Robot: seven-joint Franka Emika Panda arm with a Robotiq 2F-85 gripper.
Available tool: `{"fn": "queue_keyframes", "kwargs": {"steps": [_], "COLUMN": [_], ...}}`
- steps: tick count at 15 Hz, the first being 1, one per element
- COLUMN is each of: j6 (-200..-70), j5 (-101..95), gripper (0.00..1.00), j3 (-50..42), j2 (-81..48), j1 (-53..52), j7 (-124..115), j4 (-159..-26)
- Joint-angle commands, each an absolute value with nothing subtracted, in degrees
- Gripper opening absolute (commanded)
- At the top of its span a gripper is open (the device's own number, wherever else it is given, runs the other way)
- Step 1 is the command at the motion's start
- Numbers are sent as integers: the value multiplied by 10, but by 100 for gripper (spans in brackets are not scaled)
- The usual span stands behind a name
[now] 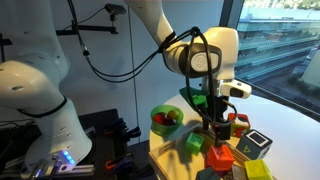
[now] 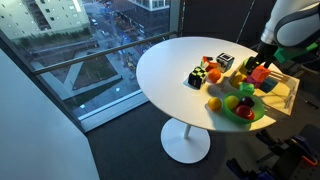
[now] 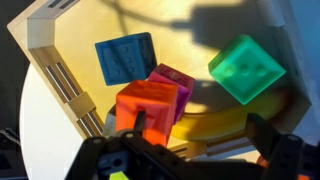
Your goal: Put the orange block on top of the pink block then place the green block in the green bowl
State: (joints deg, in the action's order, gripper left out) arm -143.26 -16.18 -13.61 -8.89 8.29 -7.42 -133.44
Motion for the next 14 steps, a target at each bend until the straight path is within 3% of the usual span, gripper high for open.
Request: {"fn": "queue_keyframes", "kwargs": {"steps": [1,14], "j6": [-1394,-1404], "j5": [-169,-195], "gripper": [100,100], "j3": [-127,-121], "j2": [-58,-55], "j1": [68,48], "j7": [-133,-349], "j4": [-1350,-1394]}}
